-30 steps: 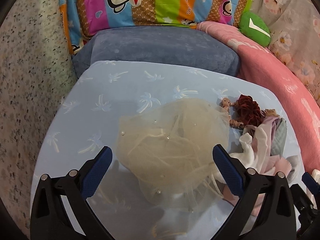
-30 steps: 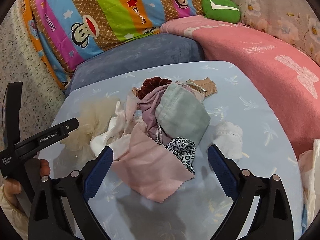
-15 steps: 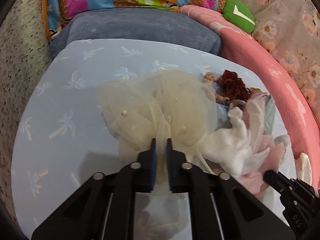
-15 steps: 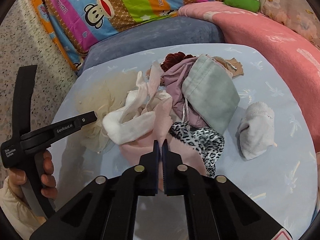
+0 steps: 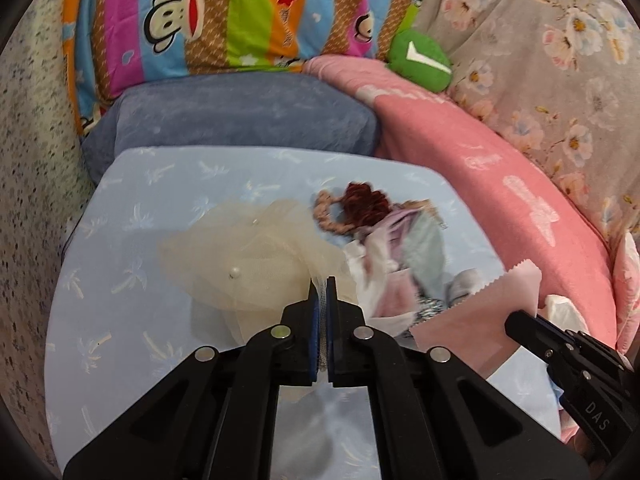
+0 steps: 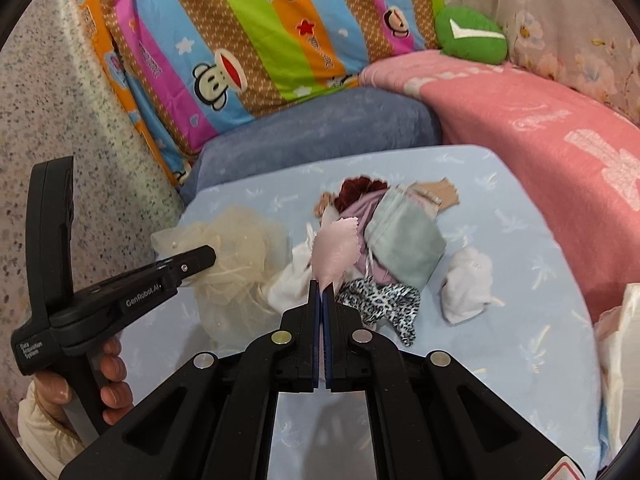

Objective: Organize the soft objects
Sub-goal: 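Carry both held cloths over the white bin and open both grippers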

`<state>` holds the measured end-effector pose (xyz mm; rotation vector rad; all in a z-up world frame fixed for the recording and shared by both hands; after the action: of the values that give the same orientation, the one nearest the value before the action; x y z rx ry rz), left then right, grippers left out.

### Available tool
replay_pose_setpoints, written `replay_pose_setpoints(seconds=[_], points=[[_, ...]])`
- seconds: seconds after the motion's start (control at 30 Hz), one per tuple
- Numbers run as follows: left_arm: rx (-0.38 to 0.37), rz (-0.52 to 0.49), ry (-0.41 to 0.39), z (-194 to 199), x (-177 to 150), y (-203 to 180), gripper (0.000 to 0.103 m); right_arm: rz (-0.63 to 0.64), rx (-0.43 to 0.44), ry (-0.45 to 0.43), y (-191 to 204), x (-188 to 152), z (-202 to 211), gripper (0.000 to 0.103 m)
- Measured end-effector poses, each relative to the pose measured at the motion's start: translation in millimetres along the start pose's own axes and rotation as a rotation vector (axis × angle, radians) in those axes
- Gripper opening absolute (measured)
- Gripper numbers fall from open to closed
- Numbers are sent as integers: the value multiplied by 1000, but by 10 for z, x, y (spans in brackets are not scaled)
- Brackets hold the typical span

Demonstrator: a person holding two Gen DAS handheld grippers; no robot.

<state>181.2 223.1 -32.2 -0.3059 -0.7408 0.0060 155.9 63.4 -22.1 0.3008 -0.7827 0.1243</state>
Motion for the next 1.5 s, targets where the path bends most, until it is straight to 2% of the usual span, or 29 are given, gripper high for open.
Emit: replay_pose_setpoints(seconds=[0.37,0.53,0.7,0.9,1.1,1.4,1.5], points=[[-136,-126,-114,521,176,-759,2,-66,-62,-156,-379,207,917,1],[-196,-195,-132,615,182,-1183,2,-105,-118,-219,-688,207,1328,1],[-271,-267,-137,671,104,-1717,2,-164,-185,-264,-1156,113,1735,1],[-373,-358,-98,611,-100,-2453,2,-252,-279,-289,-1804,-142,2163,1],[-467,-442,-37,492,-369,-3157,3,-322,-354,-295,-2335,-386,2416,1],[-541,-515,33,304,-627,-3719,5,-407,-418,-282,-2917,-640,2524,2],[-539,-526,79,193,-683,-3842,6,-426,-435,-283,-3002,-652,2518,7]])
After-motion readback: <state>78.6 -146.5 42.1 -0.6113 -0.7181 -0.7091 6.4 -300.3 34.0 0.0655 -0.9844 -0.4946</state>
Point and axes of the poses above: each gripper's, at about its wrist camera, not at the fingertips, and z roughly against the way its jaws point, y to its left, x to its top, the point moved 3 cm from there along -z, roughly the way its jaws point, and after that the axes turned 2 degrees about z, right-handed, at the moved point
